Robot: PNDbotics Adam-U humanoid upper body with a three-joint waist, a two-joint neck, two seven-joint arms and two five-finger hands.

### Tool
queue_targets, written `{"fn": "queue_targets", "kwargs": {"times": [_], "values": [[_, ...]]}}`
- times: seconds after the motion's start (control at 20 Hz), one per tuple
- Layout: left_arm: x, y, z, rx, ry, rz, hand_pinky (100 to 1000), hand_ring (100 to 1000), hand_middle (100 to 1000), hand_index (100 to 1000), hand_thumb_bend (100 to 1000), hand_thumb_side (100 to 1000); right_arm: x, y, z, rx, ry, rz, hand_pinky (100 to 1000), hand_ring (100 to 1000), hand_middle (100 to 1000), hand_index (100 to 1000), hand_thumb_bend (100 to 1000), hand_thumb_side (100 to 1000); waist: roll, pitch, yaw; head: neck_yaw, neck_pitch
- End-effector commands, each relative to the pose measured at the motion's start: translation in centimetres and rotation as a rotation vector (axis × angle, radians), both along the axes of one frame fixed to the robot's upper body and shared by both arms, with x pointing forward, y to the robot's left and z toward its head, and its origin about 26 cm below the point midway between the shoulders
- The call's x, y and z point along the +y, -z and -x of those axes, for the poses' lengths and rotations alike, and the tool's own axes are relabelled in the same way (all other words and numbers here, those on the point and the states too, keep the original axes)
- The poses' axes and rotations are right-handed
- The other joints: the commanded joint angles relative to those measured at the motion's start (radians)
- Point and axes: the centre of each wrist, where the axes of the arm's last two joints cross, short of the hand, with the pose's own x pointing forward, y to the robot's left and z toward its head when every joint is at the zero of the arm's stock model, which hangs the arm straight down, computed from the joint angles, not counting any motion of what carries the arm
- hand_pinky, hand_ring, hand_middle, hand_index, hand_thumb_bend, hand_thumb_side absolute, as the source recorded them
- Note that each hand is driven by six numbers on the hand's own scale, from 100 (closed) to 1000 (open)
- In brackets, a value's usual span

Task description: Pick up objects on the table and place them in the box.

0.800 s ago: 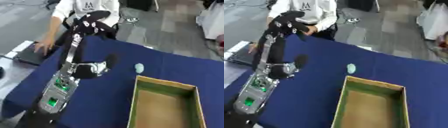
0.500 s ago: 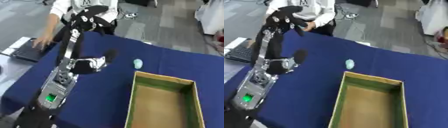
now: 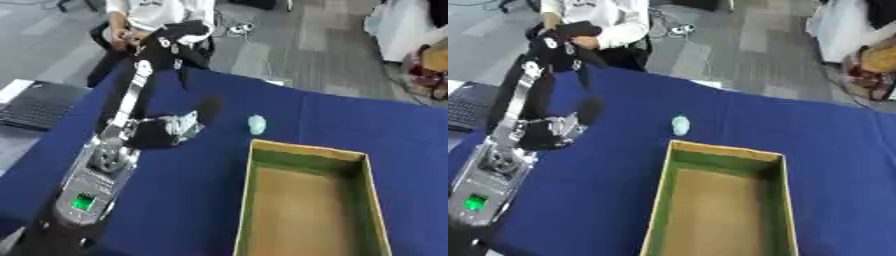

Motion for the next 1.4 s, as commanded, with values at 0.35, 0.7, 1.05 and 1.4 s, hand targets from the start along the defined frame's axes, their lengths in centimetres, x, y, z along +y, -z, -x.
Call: {"fn": "queue_targets", "kwargs": {"times": [0.35,0.7,1.05,1.4], "values": [[3.4,-3.3,-3.7,0.256,-0.072,-0.475,112,454,767,957,591,763,-0.7,-0.4,0.4,-0.338,-0.187,-0.108,159,285,297,410,100,1000,0.014,-0.022,-0.013,0.029,0.015],[5.4,-4.7,-6.7,0.382,-0.075,-0.695,312,495,782,936,623,742,-0.7,-0.3,0.6,-0.327,-0.192,-0.099,153,282,293,408,100,1000,0.021,-0.029,-0.019,0.045,0.030],[7.6,-5.4,-10.4,0.493,-0.082,-0.837,409,568,801,908,690,737,-0.6,-0.2,0.6,-0.323,-0.200,-0.099,154,283,295,412,100,1000,0.026,-0.032,-0.027,0.057,0.037],[8.5,-5.9,-13.8,0.585,-0.077,-0.987,450,647,862,920,679,716,-0.4,-0.3,0.5,-0.322,-0.207,-0.101,155,283,295,412,100,1000,0.028,-0.032,-0.033,0.062,0.043]]}}
